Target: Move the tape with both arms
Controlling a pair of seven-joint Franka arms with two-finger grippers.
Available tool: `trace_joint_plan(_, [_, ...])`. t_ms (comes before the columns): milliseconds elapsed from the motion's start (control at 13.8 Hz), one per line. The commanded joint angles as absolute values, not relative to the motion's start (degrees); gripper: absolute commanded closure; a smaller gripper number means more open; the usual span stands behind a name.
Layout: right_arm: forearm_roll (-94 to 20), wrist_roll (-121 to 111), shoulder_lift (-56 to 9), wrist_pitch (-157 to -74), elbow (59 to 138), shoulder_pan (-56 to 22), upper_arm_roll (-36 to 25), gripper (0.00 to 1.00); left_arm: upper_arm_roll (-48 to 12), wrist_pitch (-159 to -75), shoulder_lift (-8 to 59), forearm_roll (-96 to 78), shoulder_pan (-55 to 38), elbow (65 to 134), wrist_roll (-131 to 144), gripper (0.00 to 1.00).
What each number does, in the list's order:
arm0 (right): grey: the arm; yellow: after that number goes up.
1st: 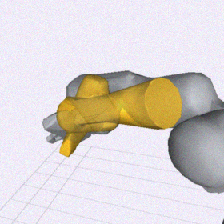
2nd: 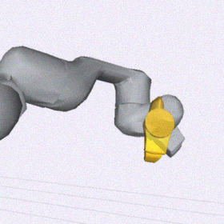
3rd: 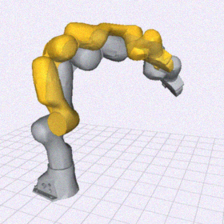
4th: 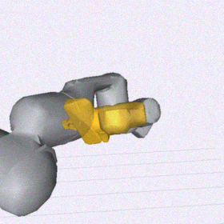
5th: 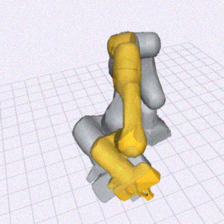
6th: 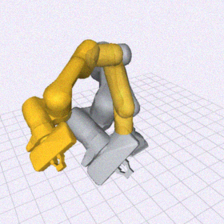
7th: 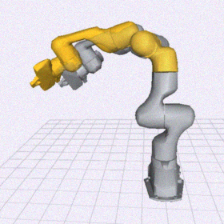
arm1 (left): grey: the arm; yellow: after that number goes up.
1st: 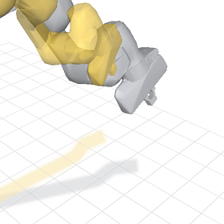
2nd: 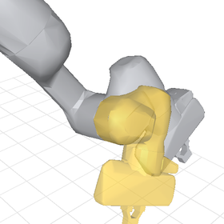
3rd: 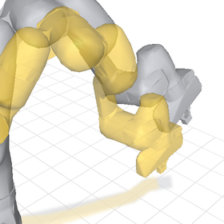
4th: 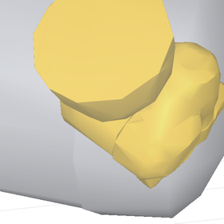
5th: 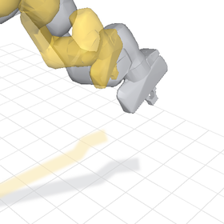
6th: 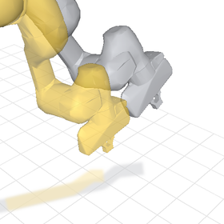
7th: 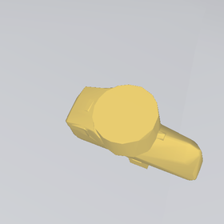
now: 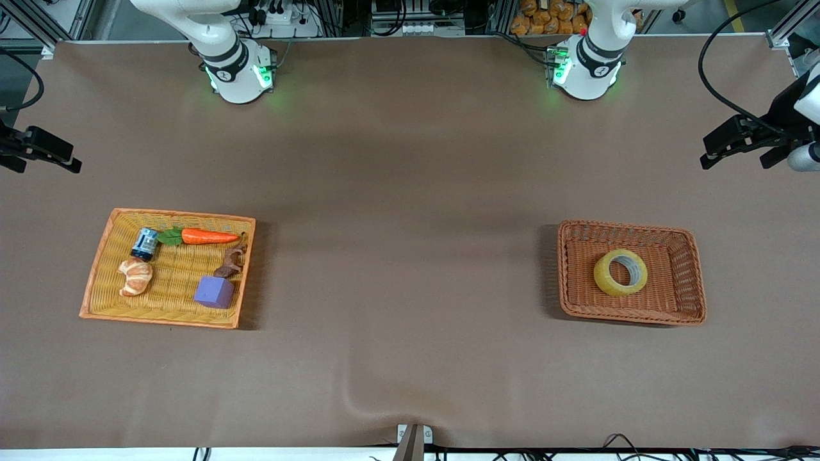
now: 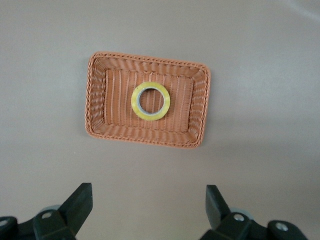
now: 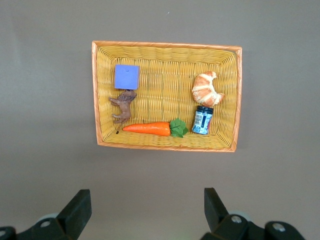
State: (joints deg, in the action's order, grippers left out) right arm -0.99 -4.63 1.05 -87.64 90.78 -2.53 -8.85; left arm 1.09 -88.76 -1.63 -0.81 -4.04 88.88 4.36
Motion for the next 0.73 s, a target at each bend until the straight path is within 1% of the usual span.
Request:
trace_joint_plan(0, [-0.26,-5.10,0.44,-87.28,89.56,-2.20,-8.61,0.00,1.06,-86.05,-1.76,1.92,-4.39,88.42,4.92,0.00])
trace_joint_plan(654, [-0.26,-5.10,0.35,-87.28,89.56,-2.20,-8.61,0.00,1.14,-85.96,-1.05,2.64,-4.39,88.15,5.27,0.00])
